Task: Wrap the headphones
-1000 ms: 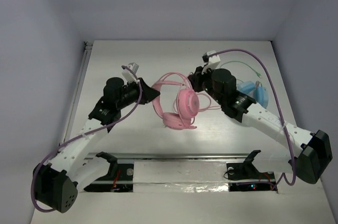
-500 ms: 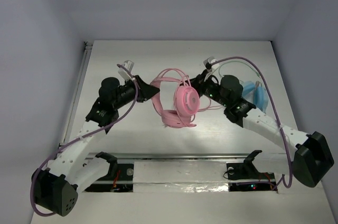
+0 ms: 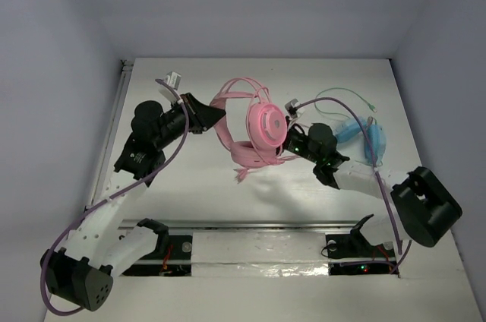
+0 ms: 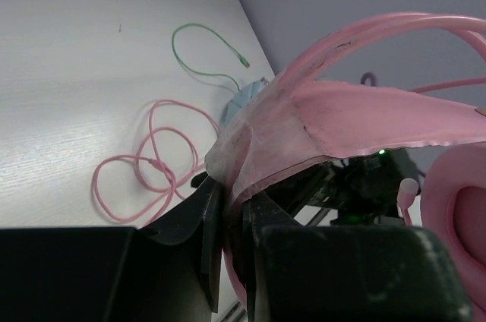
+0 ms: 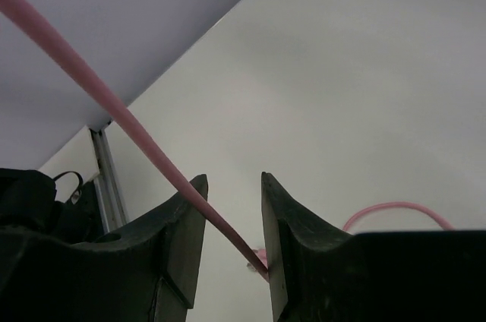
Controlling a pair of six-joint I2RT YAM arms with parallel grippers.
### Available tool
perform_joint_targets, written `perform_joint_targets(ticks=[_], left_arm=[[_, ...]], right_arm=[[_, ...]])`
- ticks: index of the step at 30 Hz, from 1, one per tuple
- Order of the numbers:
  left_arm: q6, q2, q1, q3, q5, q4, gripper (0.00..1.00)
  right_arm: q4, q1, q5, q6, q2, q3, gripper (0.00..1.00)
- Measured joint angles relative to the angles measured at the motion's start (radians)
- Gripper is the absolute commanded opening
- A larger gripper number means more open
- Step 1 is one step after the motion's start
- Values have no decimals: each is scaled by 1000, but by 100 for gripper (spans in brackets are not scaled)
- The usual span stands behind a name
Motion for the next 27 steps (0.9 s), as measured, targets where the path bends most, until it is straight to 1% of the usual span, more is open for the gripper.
perform_joint_targets(ticks=[5,9,14,16,17,18,20,21,24,27], left_arm=[[-37,3,11,23,-18,12,0],[-76,17,17,34,-20,40,0],[-123,41,19,64,-27,79,0],[-139,46,19,77,-37,92,0],[-146,47,19,84,-48,97,0],[-153,48,19,88,-61,101,0],[-171,48,22,91,-85,111,0],[-182,49,23,91,-102,120,0],[-213,59,26,90,-159,145,0],[-241,74,26,81,-224,174,0]], right_arm=[[127,0,-23,63,105,-42,41],[196,0,-26,92,127,-79,42],[266,0,-26,109,157,-84,42],[289,0,-28,117,179,-82,39],[296,0,-30,120,189,-82,36],[299,0,-33,125,200,-82,27],[302,0,-42,136,212,-82,20],[302,1,-46,145,217,-81,11],[301,13,-49,161,215,-75,8],[301,51,-53,172,203,-73,8]])
